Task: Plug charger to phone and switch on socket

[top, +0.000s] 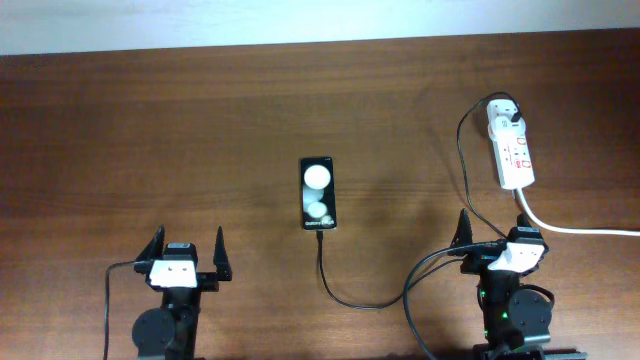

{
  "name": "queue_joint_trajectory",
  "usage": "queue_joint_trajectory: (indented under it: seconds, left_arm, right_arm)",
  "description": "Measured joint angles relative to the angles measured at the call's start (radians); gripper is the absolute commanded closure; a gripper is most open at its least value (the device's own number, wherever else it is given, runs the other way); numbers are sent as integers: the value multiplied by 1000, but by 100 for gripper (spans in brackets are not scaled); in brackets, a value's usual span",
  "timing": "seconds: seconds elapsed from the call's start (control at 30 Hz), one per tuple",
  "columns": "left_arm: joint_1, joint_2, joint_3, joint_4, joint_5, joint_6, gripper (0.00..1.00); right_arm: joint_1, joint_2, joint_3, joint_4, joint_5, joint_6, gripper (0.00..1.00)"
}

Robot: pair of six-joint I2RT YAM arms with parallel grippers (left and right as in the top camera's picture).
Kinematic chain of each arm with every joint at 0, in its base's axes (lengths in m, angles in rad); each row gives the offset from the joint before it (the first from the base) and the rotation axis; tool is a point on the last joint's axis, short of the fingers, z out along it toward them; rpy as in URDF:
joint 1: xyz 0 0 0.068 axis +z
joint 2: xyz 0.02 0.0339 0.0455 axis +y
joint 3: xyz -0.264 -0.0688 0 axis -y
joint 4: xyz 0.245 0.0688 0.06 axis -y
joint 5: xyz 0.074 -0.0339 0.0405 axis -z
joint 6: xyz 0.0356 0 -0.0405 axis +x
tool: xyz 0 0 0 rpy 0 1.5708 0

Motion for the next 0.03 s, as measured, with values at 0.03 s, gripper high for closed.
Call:
queue_joint_trajectory:
  seconds: [0.03]
  left_arm:
    - [0, 0, 0, 0, 0, 0, 1]
  right_arm:
    - [0, 0, 0, 0, 0, -1, 1]
